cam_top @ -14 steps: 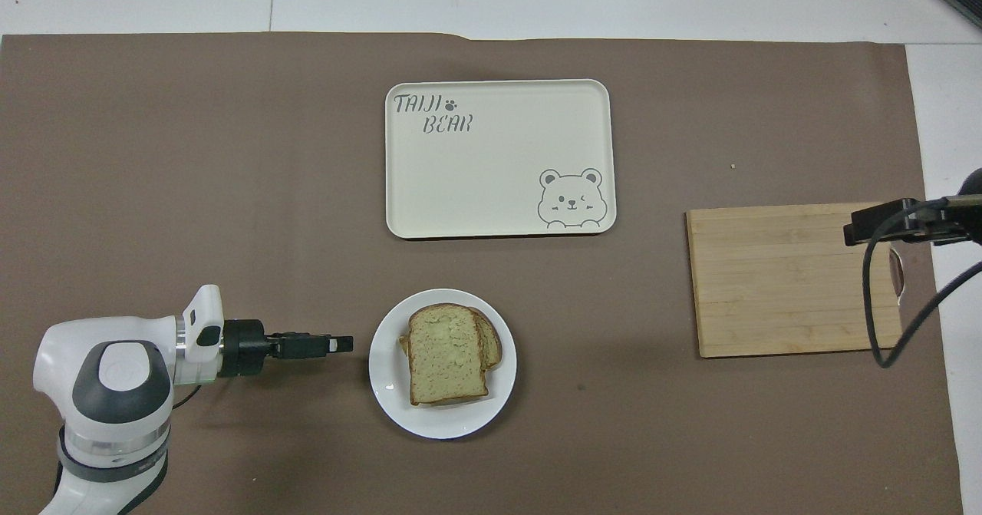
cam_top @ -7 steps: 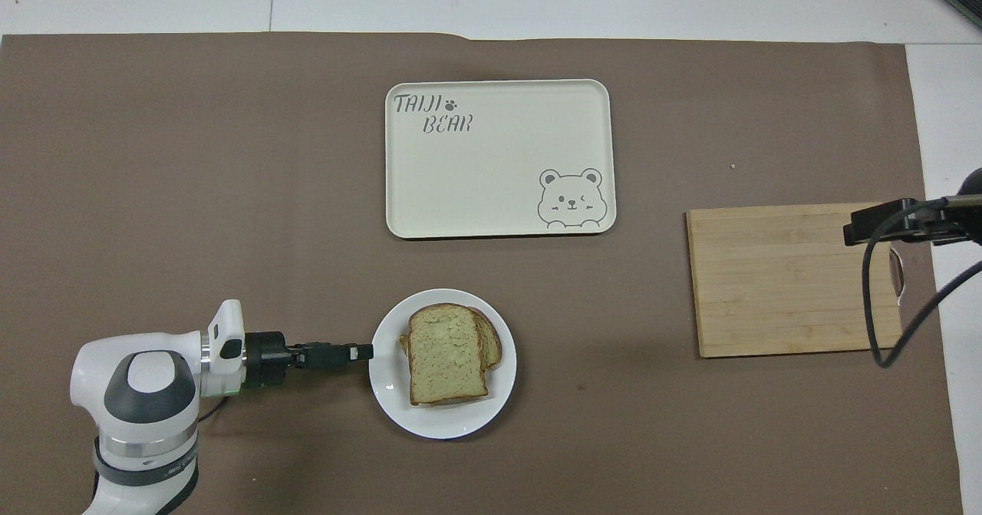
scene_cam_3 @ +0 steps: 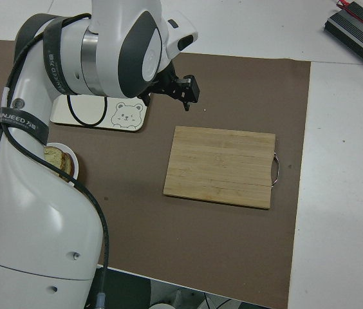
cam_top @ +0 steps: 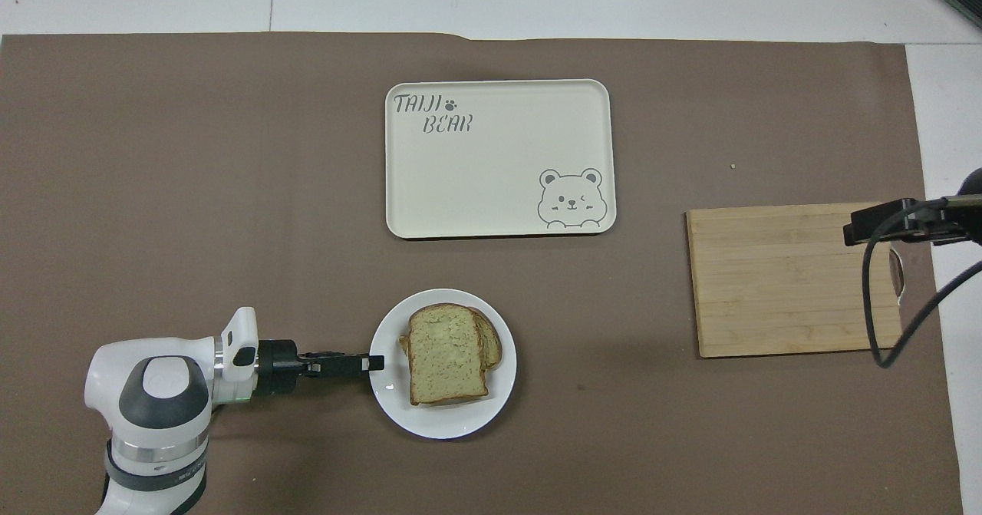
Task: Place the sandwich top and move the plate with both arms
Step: 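Slide the white plate with the left gripper onto the bear tray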
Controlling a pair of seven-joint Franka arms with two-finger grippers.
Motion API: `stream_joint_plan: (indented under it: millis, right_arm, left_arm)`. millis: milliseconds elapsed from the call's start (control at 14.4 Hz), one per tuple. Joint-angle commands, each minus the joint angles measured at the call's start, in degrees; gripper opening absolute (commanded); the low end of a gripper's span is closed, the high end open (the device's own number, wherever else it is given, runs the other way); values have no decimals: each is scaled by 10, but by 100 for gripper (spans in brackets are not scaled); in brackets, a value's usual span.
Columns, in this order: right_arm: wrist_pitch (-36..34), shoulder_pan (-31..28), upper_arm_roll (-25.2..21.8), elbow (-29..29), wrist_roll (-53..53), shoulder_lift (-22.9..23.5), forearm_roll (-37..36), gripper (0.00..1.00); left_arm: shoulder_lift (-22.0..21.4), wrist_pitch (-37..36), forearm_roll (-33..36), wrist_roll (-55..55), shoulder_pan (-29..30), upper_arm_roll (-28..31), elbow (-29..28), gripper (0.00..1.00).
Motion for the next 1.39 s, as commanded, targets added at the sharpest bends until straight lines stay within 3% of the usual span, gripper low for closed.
stream_joint_plan:
  millis: [0,69,139,208,278,763,1110,1319]
  right_arm:
    - [-4,-5,5,4,10,1,0,100]
    - [-4,-5,5,4,10,1,0,100]
    - [-4,-6,5,4,10,1,0,100]
    - [-4,-6,5,4,10,1,0,100]
    - [-4,-6,5,4,10,1,0,100]
    - [-4,-5,5,4,10,1,0,100]
    - [-4,-6,5,4,10,1,0,100]
    - [-4,-6,5,4,10,1,0,100]
  left_arm:
    - [-15,11,-17,12,-22,6,-22,59]
    - [-15,10,-21,12,-22,6,-23,57]
    - [-16,8,-23,11,-28,6,-25,40]
    - [-16,8,-23,12,-30,6,-26,13]
    - [-16,7,-23,11,-30,6,-26,0]
    - [-12,-25,-81,9,-17,7,-15,0]
    - [19,-47,-165,11,-6,8,50,0]
    - [60,14,-258,10,-32,1,114,0]
